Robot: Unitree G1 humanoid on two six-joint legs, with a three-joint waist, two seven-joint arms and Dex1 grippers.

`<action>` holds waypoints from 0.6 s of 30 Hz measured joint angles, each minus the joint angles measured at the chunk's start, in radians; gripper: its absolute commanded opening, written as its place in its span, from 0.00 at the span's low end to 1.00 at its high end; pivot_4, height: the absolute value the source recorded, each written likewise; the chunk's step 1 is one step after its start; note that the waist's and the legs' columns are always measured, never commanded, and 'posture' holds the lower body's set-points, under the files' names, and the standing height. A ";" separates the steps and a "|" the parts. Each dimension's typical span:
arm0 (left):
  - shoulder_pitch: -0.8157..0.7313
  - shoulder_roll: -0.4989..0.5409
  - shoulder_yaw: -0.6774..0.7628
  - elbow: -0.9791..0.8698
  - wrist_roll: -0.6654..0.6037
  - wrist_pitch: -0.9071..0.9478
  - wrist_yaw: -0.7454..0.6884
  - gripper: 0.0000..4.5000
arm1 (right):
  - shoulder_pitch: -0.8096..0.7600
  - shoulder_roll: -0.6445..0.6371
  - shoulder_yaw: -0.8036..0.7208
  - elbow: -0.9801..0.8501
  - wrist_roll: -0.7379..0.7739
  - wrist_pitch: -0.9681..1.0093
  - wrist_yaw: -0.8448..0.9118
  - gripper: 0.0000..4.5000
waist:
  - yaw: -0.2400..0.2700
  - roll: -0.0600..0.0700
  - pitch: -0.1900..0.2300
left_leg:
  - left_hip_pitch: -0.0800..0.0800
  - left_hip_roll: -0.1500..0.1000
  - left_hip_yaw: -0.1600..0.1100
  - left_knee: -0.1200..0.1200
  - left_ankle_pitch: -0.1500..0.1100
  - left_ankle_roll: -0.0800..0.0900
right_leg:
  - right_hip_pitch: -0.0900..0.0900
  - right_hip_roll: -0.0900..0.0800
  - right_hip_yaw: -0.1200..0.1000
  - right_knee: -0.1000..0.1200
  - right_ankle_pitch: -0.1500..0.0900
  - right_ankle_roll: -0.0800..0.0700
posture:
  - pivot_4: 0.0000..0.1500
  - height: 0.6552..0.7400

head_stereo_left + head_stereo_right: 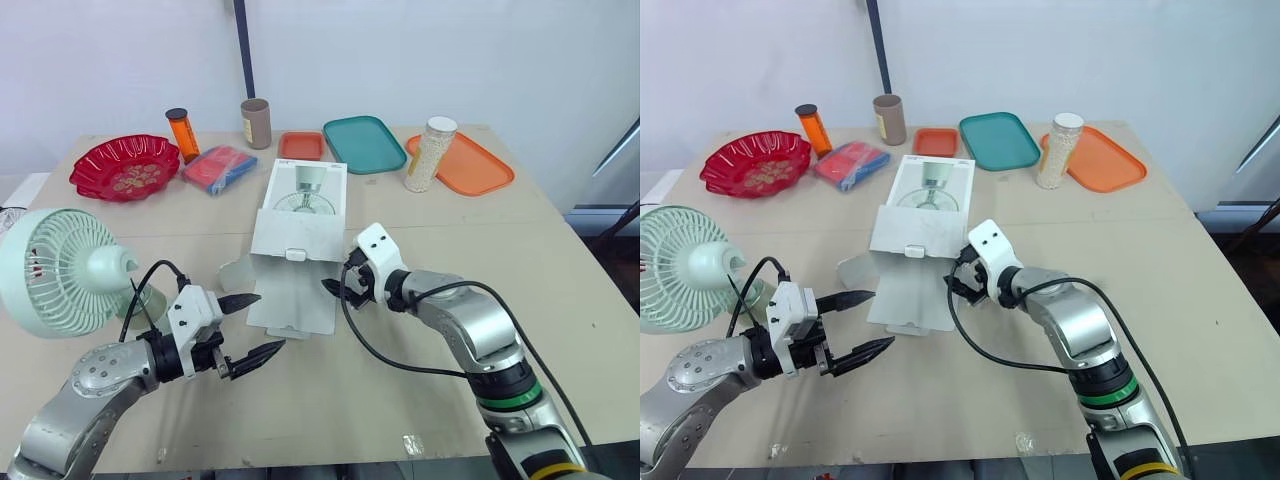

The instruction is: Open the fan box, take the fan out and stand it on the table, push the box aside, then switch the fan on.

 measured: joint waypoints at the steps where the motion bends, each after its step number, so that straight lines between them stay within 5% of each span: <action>1: 0.000 0.000 0.000 0.002 0.002 -0.001 -0.002 1.00 | -0.002 0.006 -0.003 0.003 -0.001 0.003 -0.009 0.88 | 0.000 0.000 0.000 | 0.000 0.000 0.000 0.000 0.000 0.000 | 0.000 0.000 0.000 0.000 0.000 0.000 | 1.00 1.00; 10: 0.001 0.001 0.000 0.018 0.005 0.000 -0.034 1.00 | -0.007 0.061 -0.064 0.036 -0.048 0.035 -0.134 0.02 | -0.007 0.000 0.000 | 0.000 0.000 0.000 0.000 0.000 0.000 | 0.000 0.000 0.000 0.000 0.000 0.000 | 1.00 1.00; 18: 0.000 0.006 0.000 0.032 0.005 0.000 -0.062 1.00 | -0.007 0.088 -0.152 0.058 -0.090 0.053 -0.239 0.01 | -0.007 0.000 0.000 | 0.000 0.000 0.000 0.000 0.000 0.000 | 0.000 0.000 0.000 0.000 0.000 0.000 | 1.00 1.00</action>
